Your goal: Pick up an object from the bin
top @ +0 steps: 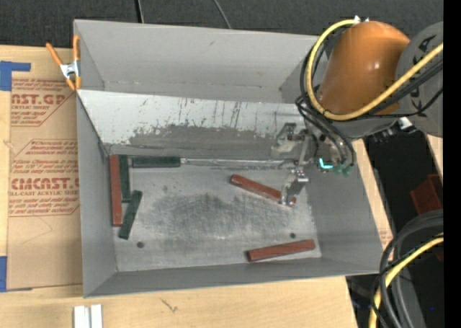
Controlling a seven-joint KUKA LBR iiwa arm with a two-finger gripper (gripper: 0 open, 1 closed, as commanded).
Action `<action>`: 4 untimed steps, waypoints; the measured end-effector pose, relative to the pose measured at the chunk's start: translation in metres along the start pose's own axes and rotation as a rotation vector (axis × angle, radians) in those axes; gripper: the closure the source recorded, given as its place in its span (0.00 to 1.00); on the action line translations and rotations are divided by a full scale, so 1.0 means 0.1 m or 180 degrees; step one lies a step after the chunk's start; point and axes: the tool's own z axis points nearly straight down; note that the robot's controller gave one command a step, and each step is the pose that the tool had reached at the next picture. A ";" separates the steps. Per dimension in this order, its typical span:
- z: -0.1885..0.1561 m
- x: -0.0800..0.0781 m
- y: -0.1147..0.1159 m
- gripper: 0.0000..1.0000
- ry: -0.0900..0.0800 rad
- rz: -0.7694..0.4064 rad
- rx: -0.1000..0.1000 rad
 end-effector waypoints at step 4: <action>1.46 -0.12 -0.30 1.00 -0.0069 -0.0312 0.0007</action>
Offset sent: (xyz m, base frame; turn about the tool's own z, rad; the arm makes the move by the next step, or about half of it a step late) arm 0.0120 -0.0043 -0.1380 -0.0730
